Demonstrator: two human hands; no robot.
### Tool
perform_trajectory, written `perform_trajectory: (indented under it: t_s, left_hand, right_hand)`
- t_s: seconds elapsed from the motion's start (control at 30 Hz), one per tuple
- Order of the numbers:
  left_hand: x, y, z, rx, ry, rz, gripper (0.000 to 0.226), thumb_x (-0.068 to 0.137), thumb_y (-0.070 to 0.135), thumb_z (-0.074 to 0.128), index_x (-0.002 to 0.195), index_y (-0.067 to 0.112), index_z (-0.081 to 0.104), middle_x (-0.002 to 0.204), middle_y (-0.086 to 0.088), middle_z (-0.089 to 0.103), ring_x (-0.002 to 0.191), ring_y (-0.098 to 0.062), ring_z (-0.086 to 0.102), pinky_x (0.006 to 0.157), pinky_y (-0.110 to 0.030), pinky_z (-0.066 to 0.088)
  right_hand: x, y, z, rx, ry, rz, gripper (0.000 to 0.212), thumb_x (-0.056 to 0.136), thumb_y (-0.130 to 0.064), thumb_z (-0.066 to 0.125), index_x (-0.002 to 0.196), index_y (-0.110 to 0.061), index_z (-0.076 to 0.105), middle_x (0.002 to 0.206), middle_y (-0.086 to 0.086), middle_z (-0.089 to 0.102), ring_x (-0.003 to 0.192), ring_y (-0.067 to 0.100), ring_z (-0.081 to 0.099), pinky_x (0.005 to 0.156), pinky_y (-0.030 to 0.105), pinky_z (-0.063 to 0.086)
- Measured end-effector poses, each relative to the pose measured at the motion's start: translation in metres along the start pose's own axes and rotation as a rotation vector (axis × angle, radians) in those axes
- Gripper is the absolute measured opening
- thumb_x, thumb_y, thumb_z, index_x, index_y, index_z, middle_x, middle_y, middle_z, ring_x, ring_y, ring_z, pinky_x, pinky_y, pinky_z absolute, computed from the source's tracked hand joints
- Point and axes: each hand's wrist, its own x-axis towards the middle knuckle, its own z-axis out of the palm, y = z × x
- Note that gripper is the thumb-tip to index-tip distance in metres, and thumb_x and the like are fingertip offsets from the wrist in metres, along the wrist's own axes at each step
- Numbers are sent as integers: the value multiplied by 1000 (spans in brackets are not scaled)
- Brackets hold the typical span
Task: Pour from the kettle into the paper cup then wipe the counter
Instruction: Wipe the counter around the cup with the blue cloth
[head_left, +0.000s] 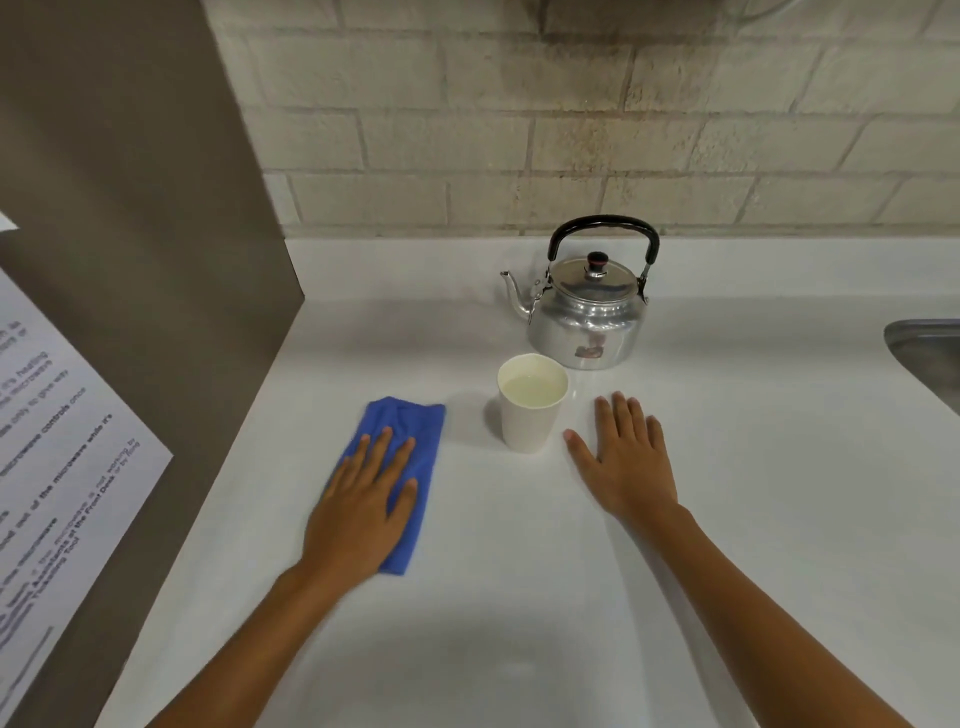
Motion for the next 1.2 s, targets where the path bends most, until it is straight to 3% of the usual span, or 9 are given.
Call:
perform_trajectory:
  t_s: [0.13, 0.3, 0.43, 0.7, 0.83, 0.9, 1.0, 1.13, 1.2]
  left_hand:
    - [7, 30, 5, 65, 17, -158, 56, 95, 43, 17, 142, 26, -7, 156, -3, -7, 142, -23, -11, 117, -36, -4]
    - [-38, 67, 26, 70, 46, 66, 60, 87, 57, 2, 141, 31, -3, 153, 0, -3, 141, -26, -7, 114, -40, -3]
    - [-44, 28, 16, 42, 10, 108, 54, 92, 50, 18, 136, 38, -11, 151, 11, -11, 142, -12, -11, 114, -26, -5]
    - [-25, 79, 21, 56, -39, -79, 54, 96, 41, 17, 143, 26, -4, 156, -6, -5, 143, -25, -9, 116, -38, -4]
    - [-65, 122, 29, 99, 0, 61, 51, 89, 41, 26, 134, 23, 41, 141, -7, 45, 131, -27, 39, 103, -43, 38]
    - [-70, 133, 31, 124, -33, 48, 50, 91, 42, 23, 139, 26, 28, 148, -6, 33, 137, -27, 23, 108, -46, 28]
    - [-64, 130, 40, 63, -98, 55, 53, 95, 44, 13, 136, 30, -17, 154, 0, -15, 129, -24, -32, 111, -40, -15]
    - [-52, 110, 18, -203, -24, 34, 50, 96, 40, 18, 143, 33, 4, 156, 5, -3, 142, -15, -10, 115, -30, -5]
    - [-35, 86, 3, -244, 81, 14, 47, 96, 35, 22, 143, 32, 13, 156, 4, 5, 143, -15, 1, 115, -31, 3]
  right_hand:
    - [-1, -2, -1, 4, -29, 6, 71, 91, -57, 21, 145, -13, 12, 157, 12, 11, 144, 27, 4, 118, 45, 6]
    - [-2, -2, -4, 5, -32, 3, 71, 91, -57, 21, 145, -13, 11, 157, 11, 10, 144, 27, 4, 118, 45, 6]
    - [-2, -1, -5, 20, -42, 3, 71, 91, -58, 21, 145, -13, 10, 157, 11, 9, 145, 26, 2, 119, 45, 5]
    - [-2, -3, -6, -5, -47, 0, 71, 92, -56, 20, 145, -11, 11, 157, 14, 10, 144, 28, 4, 118, 46, 6]
    - [0, -1, -2, 5, -47, -2, 71, 91, -57, 21, 145, -12, 11, 157, 13, 10, 144, 28, 5, 118, 46, 6]
    - [1, 0, -1, 9, -45, 2, 71, 91, -57, 21, 145, -12, 11, 157, 13, 10, 144, 28, 4, 118, 46, 6]
    - [2, 0, -2, 18, -58, -2, 71, 91, -57, 21, 145, -12, 10, 157, 13, 9, 144, 28, 4, 118, 46, 5]
    - [-5, -6, -15, 106, -52, 29, 62, 95, -44, 30, 143, -7, 18, 155, 14, 16, 144, 29, 8, 118, 43, 6]
    - [-19, -14, -27, 162, 35, 24, 46, 95, -25, 39, 133, -1, 35, 145, 19, 35, 136, 34, 25, 113, 40, 16]
